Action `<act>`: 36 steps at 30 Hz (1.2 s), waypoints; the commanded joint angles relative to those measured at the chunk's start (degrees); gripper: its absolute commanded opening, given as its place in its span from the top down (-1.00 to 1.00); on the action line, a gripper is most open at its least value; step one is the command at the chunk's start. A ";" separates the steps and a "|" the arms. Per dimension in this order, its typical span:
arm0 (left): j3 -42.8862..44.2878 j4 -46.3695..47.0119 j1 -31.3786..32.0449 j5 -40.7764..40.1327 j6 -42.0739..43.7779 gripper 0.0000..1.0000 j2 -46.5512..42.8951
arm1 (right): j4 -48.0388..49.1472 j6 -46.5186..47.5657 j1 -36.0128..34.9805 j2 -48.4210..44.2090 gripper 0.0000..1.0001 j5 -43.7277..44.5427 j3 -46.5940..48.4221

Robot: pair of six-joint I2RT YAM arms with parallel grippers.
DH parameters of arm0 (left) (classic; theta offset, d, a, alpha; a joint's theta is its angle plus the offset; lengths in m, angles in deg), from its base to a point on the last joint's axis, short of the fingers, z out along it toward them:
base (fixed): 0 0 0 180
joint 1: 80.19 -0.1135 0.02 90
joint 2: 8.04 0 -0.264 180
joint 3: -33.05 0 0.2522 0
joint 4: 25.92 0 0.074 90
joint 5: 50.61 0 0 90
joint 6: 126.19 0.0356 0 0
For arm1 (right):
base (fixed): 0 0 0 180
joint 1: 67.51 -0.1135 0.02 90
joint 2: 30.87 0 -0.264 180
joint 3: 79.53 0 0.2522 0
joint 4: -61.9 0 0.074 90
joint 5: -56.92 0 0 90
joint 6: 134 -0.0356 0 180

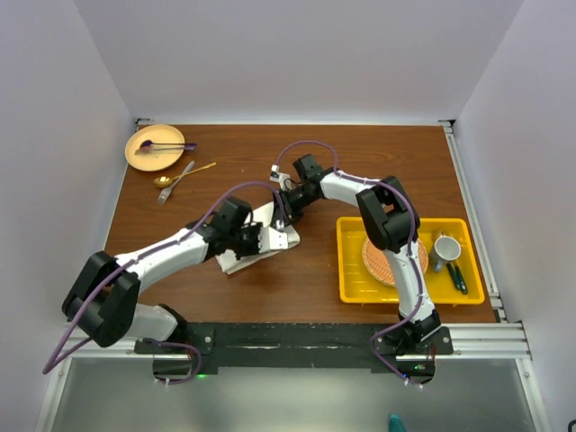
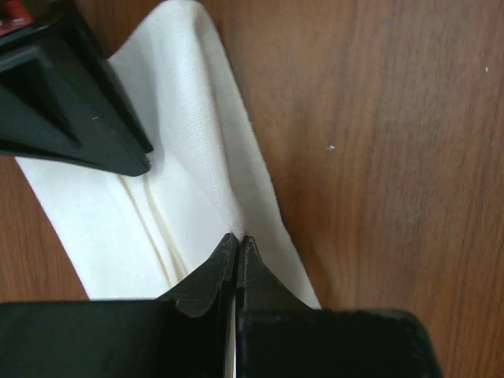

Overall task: Fold the napkin into a case and place the utensils inside
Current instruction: Pick up the 2/3-rectangle-folded napkin from the center of the board.

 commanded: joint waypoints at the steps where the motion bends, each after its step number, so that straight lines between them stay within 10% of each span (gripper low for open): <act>1: 7.52 -8.84 -5.70 10.85 -4.11 1.00 5.05 | -5.79 6.96 0.35 1.70 0.39 11.66 -2.68; 8: 17.63 -15.97 -13.88 20.53 -2.81 1.00 13.69 | -7.28 7.67 0.26 3.19 0.39 11.74 -0.66; 11: 16.25 -16.25 -13.45 19.75 -1.56 0.65 12.64 | -7.81 7.67 0.26 3.54 0.39 11.57 0.13; 21: 1.04 -8.60 -7.74 5.87 -1.13 0.25 -0.53 | -7.99 6.88 0.26 4.34 0.39 11.65 0.84; 36: -8.02 3.35 0.88 -11.88 -4.21 0.26 2.35 | -7.28 6.09 0.35 4.25 0.39 12.01 -0.13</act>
